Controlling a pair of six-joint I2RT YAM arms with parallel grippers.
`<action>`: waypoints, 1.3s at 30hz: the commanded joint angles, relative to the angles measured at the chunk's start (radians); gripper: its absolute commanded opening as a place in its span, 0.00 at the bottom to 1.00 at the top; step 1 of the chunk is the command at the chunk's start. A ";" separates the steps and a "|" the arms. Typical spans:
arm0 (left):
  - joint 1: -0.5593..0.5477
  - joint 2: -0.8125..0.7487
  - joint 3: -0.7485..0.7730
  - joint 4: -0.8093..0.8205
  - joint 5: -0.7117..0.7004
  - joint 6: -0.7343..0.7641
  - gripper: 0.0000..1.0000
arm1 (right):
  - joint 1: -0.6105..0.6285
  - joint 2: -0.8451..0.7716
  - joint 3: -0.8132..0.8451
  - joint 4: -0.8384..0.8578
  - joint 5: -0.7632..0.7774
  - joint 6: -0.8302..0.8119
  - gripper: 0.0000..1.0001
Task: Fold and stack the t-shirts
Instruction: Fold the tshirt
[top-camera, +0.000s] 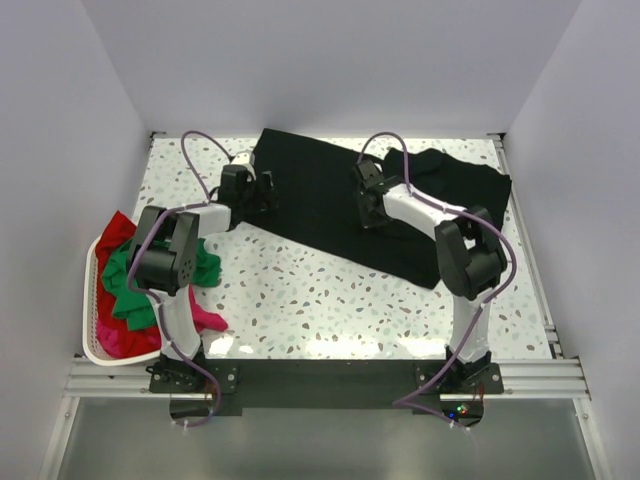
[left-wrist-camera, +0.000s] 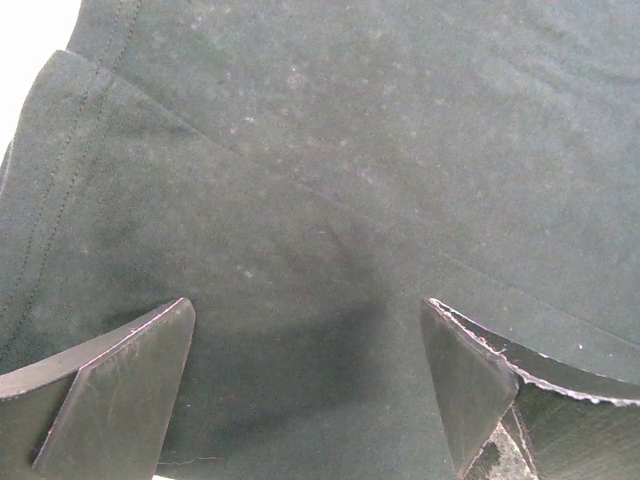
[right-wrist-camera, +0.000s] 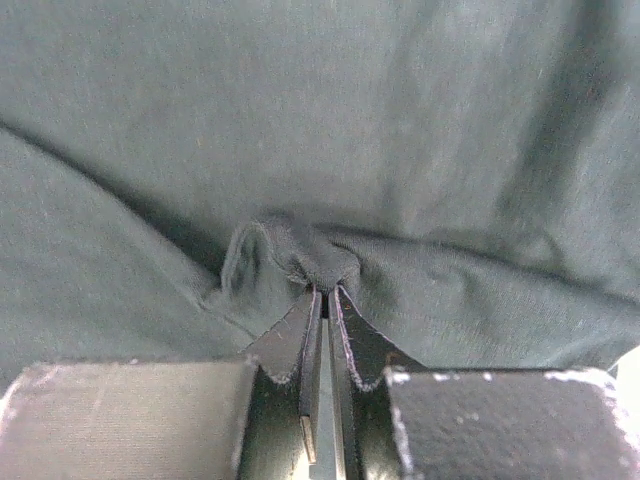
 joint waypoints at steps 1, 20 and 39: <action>0.010 0.009 0.028 -0.003 -0.033 0.027 1.00 | 0.000 0.026 0.080 -0.011 0.058 -0.032 0.08; 0.010 0.004 0.033 -0.014 -0.052 0.035 1.00 | -0.011 0.175 0.291 -0.066 0.144 -0.068 0.21; 0.010 -0.032 0.010 -0.004 -0.052 0.030 1.00 | -0.040 -0.010 0.214 -0.055 0.066 -0.025 0.61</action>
